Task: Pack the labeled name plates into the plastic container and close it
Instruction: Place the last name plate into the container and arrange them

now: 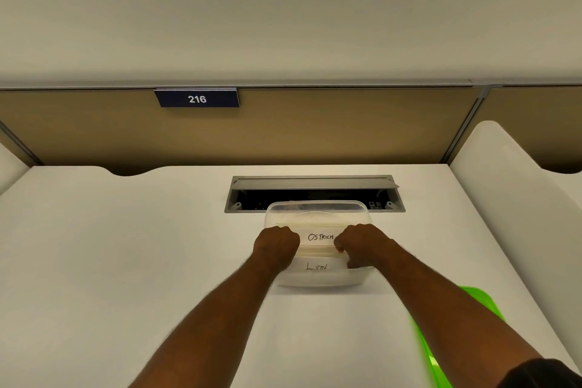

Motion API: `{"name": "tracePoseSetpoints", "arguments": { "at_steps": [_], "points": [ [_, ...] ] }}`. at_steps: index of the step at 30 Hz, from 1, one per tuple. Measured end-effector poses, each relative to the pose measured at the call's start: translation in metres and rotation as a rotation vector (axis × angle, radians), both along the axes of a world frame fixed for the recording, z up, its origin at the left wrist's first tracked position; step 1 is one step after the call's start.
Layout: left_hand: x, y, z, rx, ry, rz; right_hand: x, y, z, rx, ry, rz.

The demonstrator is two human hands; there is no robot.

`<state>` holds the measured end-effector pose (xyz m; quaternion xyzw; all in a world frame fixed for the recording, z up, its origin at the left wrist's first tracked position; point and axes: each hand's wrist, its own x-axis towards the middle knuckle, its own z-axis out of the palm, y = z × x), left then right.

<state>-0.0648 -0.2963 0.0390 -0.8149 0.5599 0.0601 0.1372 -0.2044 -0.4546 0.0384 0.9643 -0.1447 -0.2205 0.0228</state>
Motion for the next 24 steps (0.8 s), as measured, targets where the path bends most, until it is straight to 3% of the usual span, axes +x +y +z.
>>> {"name": "tracePoseSetpoints", "arguments": {
  "at_steps": [10,14,16,20,22,24],
  "points": [
    [0.001,0.001,0.002,-0.026,0.173,0.087,0.002,0.005,0.012,-0.043,0.012,0.012],
    [0.002,0.001,0.007,-0.197,0.282,0.181,0.004,0.002,0.030,0.028,-0.071,-0.063],
    [0.001,0.005,0.013,-0.369,0.248,0.206,0.003,0.001,0.040,0.058,-0.164,-0.118],
    [0.002,0.017,0.020,-0.809,0.253,0.450,-0.002,-0.005,0.044,0.059,-0.550,-0.486],
    [0.005,0.022,0.019,-0.811,0.361,0.668,-0.009,-0.011,0.035,0.066,-0.675,-0.708],
    [0.009,0.026,0.016,-0.725,0.413,0.830,-0.016,-0.016,0.026,0.134,-0.677,-0.868]
  ]
}}
